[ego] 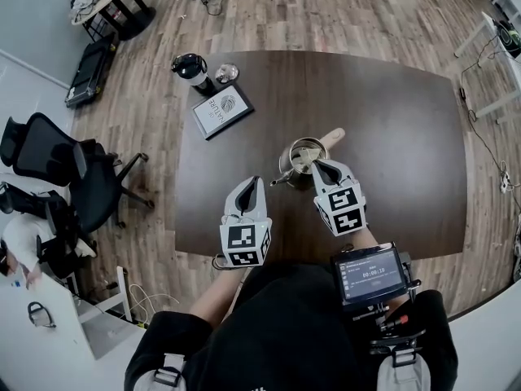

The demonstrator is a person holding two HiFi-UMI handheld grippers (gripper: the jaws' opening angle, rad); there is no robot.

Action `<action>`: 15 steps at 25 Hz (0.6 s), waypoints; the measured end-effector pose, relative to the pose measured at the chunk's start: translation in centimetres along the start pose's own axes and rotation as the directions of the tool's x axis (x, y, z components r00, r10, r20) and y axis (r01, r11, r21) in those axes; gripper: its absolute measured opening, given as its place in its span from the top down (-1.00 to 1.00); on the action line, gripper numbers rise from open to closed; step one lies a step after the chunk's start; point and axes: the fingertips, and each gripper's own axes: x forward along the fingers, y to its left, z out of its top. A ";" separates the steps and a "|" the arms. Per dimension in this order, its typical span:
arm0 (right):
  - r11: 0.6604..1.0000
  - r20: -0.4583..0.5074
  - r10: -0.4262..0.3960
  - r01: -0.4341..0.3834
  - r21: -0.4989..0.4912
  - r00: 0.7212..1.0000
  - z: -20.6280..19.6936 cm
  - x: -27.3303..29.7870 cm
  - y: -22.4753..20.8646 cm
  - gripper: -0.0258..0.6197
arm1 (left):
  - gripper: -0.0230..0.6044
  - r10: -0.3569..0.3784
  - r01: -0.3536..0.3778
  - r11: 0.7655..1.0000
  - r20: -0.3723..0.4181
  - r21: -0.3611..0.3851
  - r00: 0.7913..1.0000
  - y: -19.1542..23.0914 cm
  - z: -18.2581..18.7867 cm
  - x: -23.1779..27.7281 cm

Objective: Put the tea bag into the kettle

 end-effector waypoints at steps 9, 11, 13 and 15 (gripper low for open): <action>1.000 -0.011 0.007 -0.007 0.012 1.000 -1.0 0.2 0.3 0.89 | 0.91 0.013 -0.013 1.000 -0.021 -0.005 1.000 0.2 -1.1 -0.6; 1.000 -0.011 0.011 -0.011 0.019 1.000 -1.1 0.3 0.4 0.89 | 0.91 0.016 -0.016 1.000 -0.024 -0.006 1.000 0.3 -1.4 -0.5; 1.000 -0.009 0.013 -0.012 0.023 1.000 -1.2 0.4 0.3 0.89 | 0.91 0.018 -0.018 1.000 -0.025 -0.008 1.000 0.3 -1.4 -0.5; 1.000 -0.007 0.014 -0.014 0.028 1.000 -1.1 0.5 0.2 0.89 | 0.91 0.017 -0.017 1.000 -0.028 -0.008 0.999 0.2 -1.4 -0.4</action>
